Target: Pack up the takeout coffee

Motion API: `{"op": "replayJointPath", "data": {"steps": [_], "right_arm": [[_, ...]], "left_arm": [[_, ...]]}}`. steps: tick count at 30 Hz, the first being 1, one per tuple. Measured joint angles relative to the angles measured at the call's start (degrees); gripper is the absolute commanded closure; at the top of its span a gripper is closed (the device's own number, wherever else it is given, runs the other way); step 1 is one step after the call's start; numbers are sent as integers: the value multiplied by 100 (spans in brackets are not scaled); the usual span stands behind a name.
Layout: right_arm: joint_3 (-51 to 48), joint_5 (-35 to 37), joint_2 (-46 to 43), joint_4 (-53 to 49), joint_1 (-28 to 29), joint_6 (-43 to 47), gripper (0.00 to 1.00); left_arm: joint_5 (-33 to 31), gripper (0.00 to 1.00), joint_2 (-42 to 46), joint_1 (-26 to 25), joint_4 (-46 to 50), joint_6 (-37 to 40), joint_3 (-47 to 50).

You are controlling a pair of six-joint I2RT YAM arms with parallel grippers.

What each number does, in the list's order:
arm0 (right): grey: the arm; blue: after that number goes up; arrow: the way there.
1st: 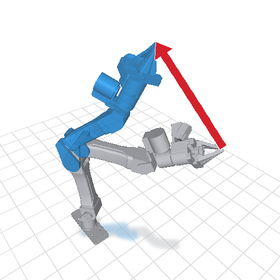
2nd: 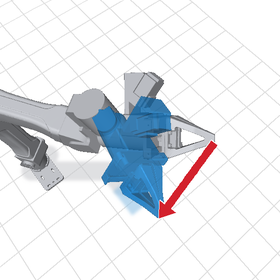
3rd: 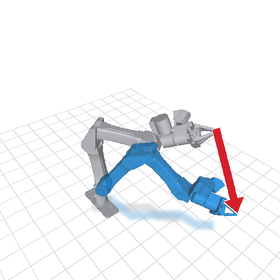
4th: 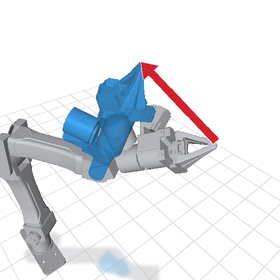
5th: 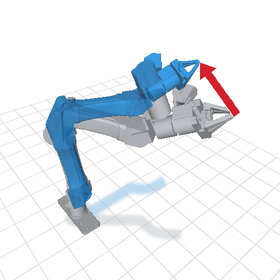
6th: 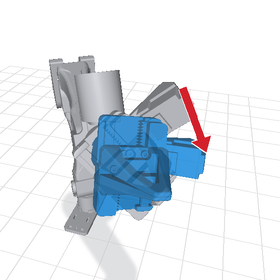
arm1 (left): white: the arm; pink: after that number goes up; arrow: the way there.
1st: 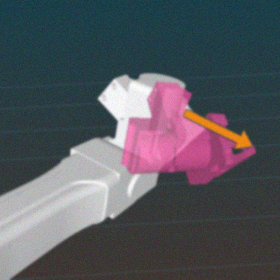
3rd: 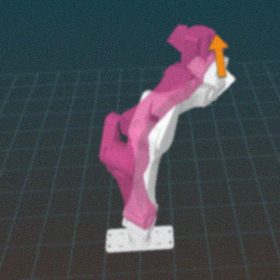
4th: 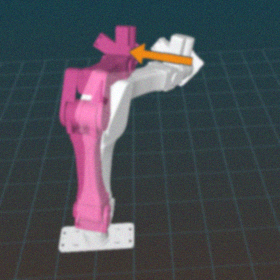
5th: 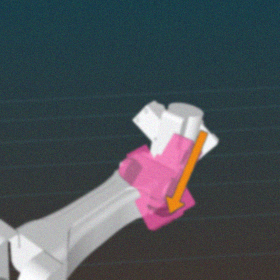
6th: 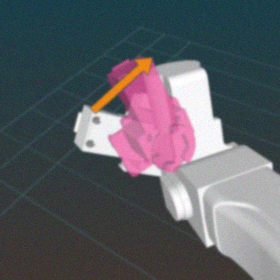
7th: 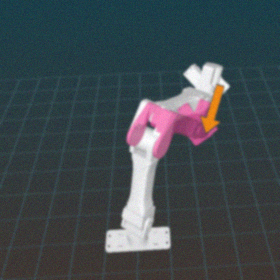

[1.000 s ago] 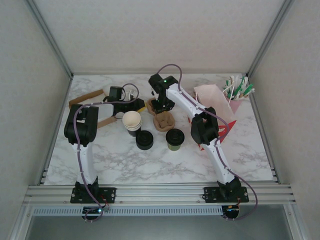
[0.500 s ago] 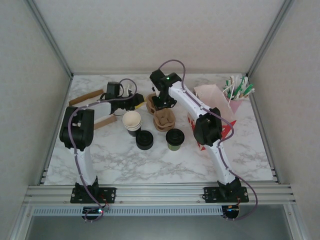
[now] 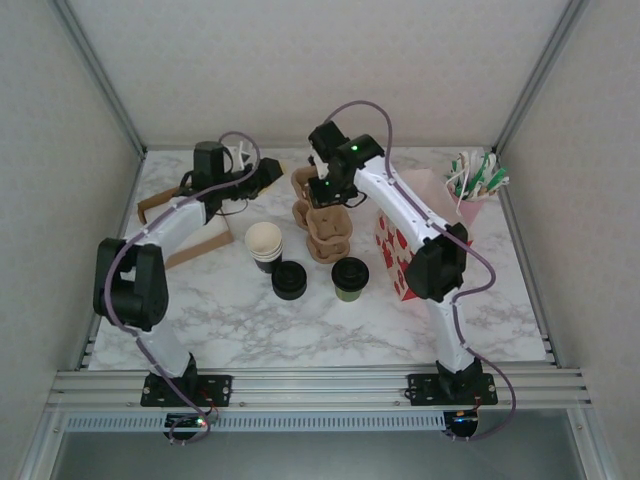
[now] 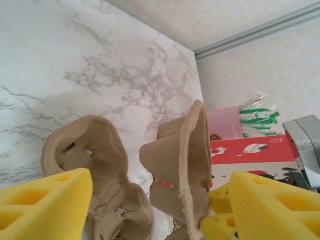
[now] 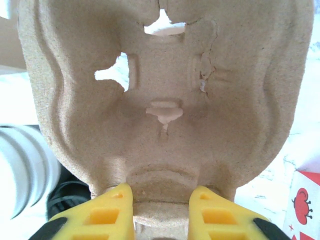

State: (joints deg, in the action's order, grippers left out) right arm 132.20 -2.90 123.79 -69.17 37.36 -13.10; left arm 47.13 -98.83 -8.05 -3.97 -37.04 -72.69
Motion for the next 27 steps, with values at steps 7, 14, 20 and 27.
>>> {"op": "replayJointPath", "data": {"steps": [7,14,20,27], "right_arm": [[-15,-374,-831,59,31,-42,78],[-166,-872,-1709,90,157,-149,76],[-629,-1193,-2559,243,219,-319,76],[-994,-1211,-3397,249,223,-468,76]], "left_arm": [[-350,1,1034,0,264,-94,70],[-629,0,2118,0,708,-116,85],[-693,0,2562,0,1043,-116,188],[-820,0,2614,-234,1285,-120,278]]}}
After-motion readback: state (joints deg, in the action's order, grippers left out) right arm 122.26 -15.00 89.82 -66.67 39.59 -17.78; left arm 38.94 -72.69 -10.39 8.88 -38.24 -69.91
